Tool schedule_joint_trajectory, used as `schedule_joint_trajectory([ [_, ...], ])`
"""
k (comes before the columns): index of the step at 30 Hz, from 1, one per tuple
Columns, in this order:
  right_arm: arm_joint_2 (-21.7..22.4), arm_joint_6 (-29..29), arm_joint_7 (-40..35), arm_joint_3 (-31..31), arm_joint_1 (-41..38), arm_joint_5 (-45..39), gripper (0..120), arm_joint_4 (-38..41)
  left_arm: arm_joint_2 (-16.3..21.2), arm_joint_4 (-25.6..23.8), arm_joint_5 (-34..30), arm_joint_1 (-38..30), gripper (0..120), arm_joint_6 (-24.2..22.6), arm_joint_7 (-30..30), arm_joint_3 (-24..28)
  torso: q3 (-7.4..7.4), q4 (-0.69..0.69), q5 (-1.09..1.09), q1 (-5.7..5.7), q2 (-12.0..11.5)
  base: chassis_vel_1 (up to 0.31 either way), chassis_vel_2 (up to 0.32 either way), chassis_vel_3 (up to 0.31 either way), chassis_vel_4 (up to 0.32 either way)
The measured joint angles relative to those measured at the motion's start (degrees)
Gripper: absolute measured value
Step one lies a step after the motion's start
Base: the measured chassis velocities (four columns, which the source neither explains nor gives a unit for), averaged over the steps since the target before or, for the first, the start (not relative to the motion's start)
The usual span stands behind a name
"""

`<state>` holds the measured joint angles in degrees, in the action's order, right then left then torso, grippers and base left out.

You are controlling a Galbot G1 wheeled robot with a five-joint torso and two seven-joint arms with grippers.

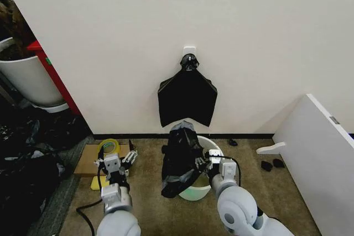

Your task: Place the garbage bag over the trash bin.

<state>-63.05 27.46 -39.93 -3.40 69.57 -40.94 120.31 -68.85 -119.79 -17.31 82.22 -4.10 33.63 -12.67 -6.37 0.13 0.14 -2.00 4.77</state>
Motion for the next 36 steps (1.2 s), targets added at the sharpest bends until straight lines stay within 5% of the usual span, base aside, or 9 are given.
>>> schedule_joint_trajectory([
  [2, 0.21, -0.42, 0.44, 0.00, 0.91, 0.70, 16, 0.75, 3.44, 1.41, -7.56, -3.15, 100, -1.91, -2.41, 0.81, 0.00, 0.01, 0.01, 0.00, 0.00, 0.000, 0.000, 0.000, 0.000],
  [11, -0.54, -3.85, 0.97, -0.33, 1.61, 0.77, 0, 2.15, 6.18, 4.30, -10.04, -7.17, 100, -2.98, -4.21, 1.97, 0.00, -0.01, 0.01, 0.00, 0.00, 0.000, 0.000, 0.000, 0.000],
  [18, -0.24, -3.61, 0.48, 0.60, 0.64, 0.29, 23, 2.43, 5.13, 4.81, -6.84, -5.65, 100, -2.99, -3.58, 1.92, 0.00, -0.01, 0.01, 0.00, 0.00, 0.000, 0.000, 0.000, 0.000],
  [26, -0.46, 2.56, -5.48, 2.93, -0.52, -15.40, 60, 5.39, 5.04, 4.33, -5.11, -4.49, 100, -2.89, -2.58, 1.10, 0.00, -0.01, 0.00, 0.00, 0.01, 0.000, 0.000, 0.000, 0.000],
  [31, -1.33, 2.70, -4.88, 2.93, -0.91, -17.57, 73, 4.44, 4.73, 4.30, -4.57, -4.44, 100, -3.03, -2.30, 1.11, 0.00, -0.01, 0.00, 0.00, 0.01, 0.000, 0.000, 0.000, 0.000],
  [36, -1.26, 2.64, -4.25, 2.69, -0.71, -16.48, 56, 4.13, 4.89, 4.45, -4.69, -4.78, 100, -3.16, -2.28, 1.15, 0.00, -0.01, 0.00, 0.00, 0.01, 0.000, 0.000, 0.000, 0.000],
])
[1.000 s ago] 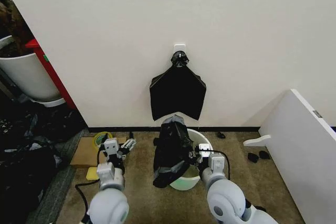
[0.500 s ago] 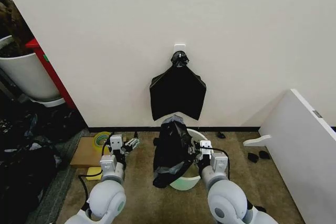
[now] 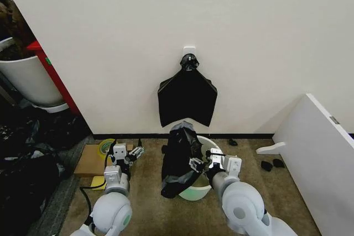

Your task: Place the garbage bag over the trash bin.

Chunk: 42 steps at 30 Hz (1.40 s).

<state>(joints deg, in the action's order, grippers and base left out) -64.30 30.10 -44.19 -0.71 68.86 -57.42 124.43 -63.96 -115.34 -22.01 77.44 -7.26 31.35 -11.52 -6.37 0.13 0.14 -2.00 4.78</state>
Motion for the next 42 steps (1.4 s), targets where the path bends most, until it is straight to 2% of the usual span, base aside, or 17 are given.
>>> schedule_joint_trajectory([
  [1, 0.00, 0.00, 0.00, 0.00, 0.00, 0.00, 56, 0.00, 0.00, 0.00, 0.00, 0.00, 100, 0.00, 0.00, 0.00, 0.00, 0.00, 0.00, 0.00, 0.00, 0.000, 0.000, 0.000, 0.000],
  [5, 0.49, -0.08, 0.79, -0.07, 0.45, 1.11, 39, 0.26, 0.71, 0.48, -3.82, -1.08, 100, -1.23, -0.63, 0.55, 0.00, 0.01, 0.00, 0.00, 0.00, 0.000, 0.000, 0.000, 0.000],
  [6, 0.49, -0.08, 0.79, -0.07, 0.45, 1.11, 39, 0.26, 0.71, 0.48, -3.82, -1.08, 100, -1.23, -0.63, 0.55, 0.00, 0.01, 0.00, 0.00, 0.00, 0.000, 0.000, 0.000, 0.000],
  [9, 0.74, -0.45, 1.94, -0.19, 0.59, 2.08, 22, 0.31, 2.27, 0.94, -8.17, -2.07, 100, -2.45, -3.20, 1.19, 0.00, 0.00, 0.00, 0.00, 0.00, 0.000, 0.000, 0.000, 0.000],
  [10, 0.74, -0.45, 1.94, -0.19, 0.59, 2.08, 22, 0.31, 2.27, 0.94, -8.17, -2.07, 100, -2.45, -3.20, 1.19, 0.00, 0.00, 0.00, 0.00, 0.00, 0.000, 0.000, 0.000, 0.000],
  [16, 1.20, -0.94, 3.55, -0.56, 0.65, 3.43, 0, 0.26, 4.26, 0.93, -15.39, -4.49, 100, -4.43, -7.15, 1.89, 0.00, 0.00, 0.00, 0.00, 0.00, 0.000, 0.000, 0.000, 0.000],
  [22, 1.57, -1.83, 4.72, -0.77, 0.81, 5.07, 0, 0.26, 4.29, 1.58, -22.74, -8.20, 100, -7.73, -9.28, 2.09, 0.00, 0.00, 0.00, 0.00, 0.00, 0.000, 0.000, 0.000, 0.000],
  [23, 1.82, -3.01, 5.59, -0.91, 1.19, 8.14, 0, 0.00, 4.20, 2.11, -25.14, -10.24, 100, -9.46, -10.30, 2.35, 0.00, 0.00, 0.00, 0.00, 0.00, 0.000, 0.000, 0.000, 0.000],
  [26, 2.17, -4.32, 6.85, -1.13, 1.89, 11.95, 0, -0.34, 4.11, 2.70, -26.60, -12.33, 100, -11.50, -11.56, 3.34, 0.00, 0.00, -0.01, 0.00, 0.00, 0.000, 0.000, 0.000, 0.000],
  [28, 2.37, -4.93, 7.38, -1.38, 2.67, 14.09, 0, -0.35, 3.77, 3.40, -27.31, -14.64, 100, -14.68, -13.11, 5.50, 0.00, 0.01, 0.00, 0.00, 0.00, 0.000, 0.000, 0.000, 0.000],
  [29, 2.37, -4.93, 7.38, -1.38, 2.67, 14.09, 0, -0.35, 3.77, 3.40, -27.31, -14.64, 100, -14.68, -13.11, 5.50, 0.00, 0.01, 0.00, 0.00, 0.00, 0.000, 0.000, 0.000, 0.000],
  [33, 2.01, -5.13, 7.42, -1.53, 3.18, 15.33, 0, -0.31, 2.54, 5.13, -26.11, -18.08, 100, -23.82, -14.26, 10.55, 0.00, 0.00, -0.01, 0.00, 0.00, 0.000, 0.000, 0.000, 0.000],
  [36, 1.80, -5.16, 7.42, -1.59, 3.40, 15.60, 0, -0.33, 1.87, 6.83, -23.11, -19.41, 100, -25.42, -14.67, 12.97, 0.00, 0.01, 0.00, 0.00, 0.00, 0.000, 0.000, 0.000, 0.000],
  [42, 1.65, -5.45, 7.42, -1.52, 3.50, 16.28, 0, -1.09, 0.50, 11.29, -18.49, -21.83, 100, -24.88, -15.08, 16.07, 0.00, 0.00, 0.00, 0.00, 0.00, 0.000, 0.000, 0.000, 0.000],
])
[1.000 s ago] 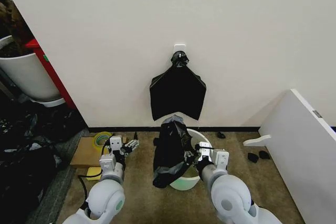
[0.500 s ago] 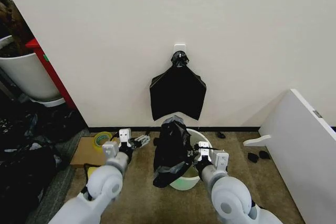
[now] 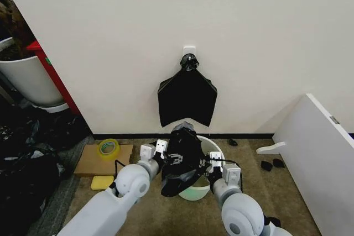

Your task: Place the garbage bag over the trash bin.

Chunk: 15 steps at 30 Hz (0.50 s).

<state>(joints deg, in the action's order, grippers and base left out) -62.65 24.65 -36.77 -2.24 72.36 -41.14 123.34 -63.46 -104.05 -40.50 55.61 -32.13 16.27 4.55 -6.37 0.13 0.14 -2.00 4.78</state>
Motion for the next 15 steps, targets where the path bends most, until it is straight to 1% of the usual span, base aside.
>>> schedule_joint_trajectory([
  [1, 0.00, 0.00, 0.00, 0.00, 0.00, 0.00, 0, 0.00, 0.00, 0.00, 0.00, 0.00, 100, 0.00, 0.00, 0.00, 0.00, 0.00, 0.00, 0.00, 0.00, 0.000, 0.000, 0.000, 0.000],
  [3, 0.06, -0.60, 0.09, 0.32, -0.01, 0.88, 0, -1.05, -0.68, 2.05, 1.62, -0.80, 100, 0.73, 0.39, 0.86, 0.00, 0.00, 0.00, 0.00, 0.00, 0.000, 0.000, 0.000, 0.000],
  [7, 0.25, -1.51, 0.32, 0.60, 0.13, 2.20, 0, -2.61, -1.53, 3.66, 1.80, -1.36, 100, 0.57, 1.43, 1.57, 0.00, 0.00, 0.00, 0.00, 0.00, 0.000, 0.000, 0.000, 0.000],
  [12, 0.31, -3.52, 0.90, 1.88, 0.66, 5.99, 0, -4.51, -1.94, 4.22, 1.83, -1.52, 100, 0.26, 1.78, 1.93, 0.00, 0.00, 0.00, 0.00, 0.00, 0.000, 0.000, 0.000, 0.000],
  [15, 0.23, -3.93, 0.91, 2.37, 1.16, 6.47, 0, -4.92, -2.06, 4.39, 1.84, -1.52, 100, 0.26, 1.82, 1.93, 0.00, 0.00, 0.00, 0.00, 0.00, 0.000, 0.000, 0.000, 0.000],
])
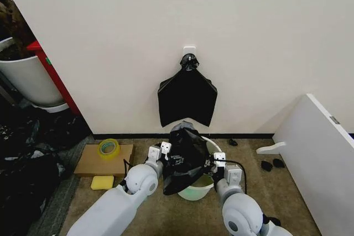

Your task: Place the garbage bag over the trash bin.

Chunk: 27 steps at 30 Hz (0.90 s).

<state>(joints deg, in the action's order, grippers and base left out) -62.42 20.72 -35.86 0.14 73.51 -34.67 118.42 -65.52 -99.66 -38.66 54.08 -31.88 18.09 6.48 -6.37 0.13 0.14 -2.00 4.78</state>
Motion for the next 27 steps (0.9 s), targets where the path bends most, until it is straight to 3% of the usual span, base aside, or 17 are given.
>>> schedule_joint_trajectory([
  [4, -0.18, -0.58, 0.00, 0.01, 0.88, 1.80, 0, -0.60, -0.30, 0.49, 0.00, 0.01, 100, 0.10, 0.04, -0.01, 0.00, 0.00, 0.00, 0.00, 0.00, 0.000, 0.000, 0.000, 0.000],
  [10, -0.21, -1.09, -0.05, -0.05, 2.07, 5.07, 0, -1.17, -1.26, 1.17, -0.26, 0.26, 88, 0.20, 0.28, 0.08, 0.01, -0.01, 0.00, 0.00, 0.00, 0.000, 0.000, 0.000, 0.000],
  [20, -0.04, -2.16, 0.12, -0.62, 2.70, 5.82, 0, -0.99, -1.40, 0.45, -2.22, 1.16, 51, -0.49, 0.20, -0.93, 0.00, 0.00, 0.01, 0.00, 0.00, 0.000, 0.000, 0.000, 0.000],
  [27, -0.01, -2.45, 0.24, -0.87, 2.68, 6.54, 0, -1.08, -0.99, -1.13, -4.39, 1.62, 29, -4.92, 0.73, -2.59, 0.00, 0.01, 0.01, 0.00, 0.00, 0.000, 0.000, 0.000, 0.000],
])
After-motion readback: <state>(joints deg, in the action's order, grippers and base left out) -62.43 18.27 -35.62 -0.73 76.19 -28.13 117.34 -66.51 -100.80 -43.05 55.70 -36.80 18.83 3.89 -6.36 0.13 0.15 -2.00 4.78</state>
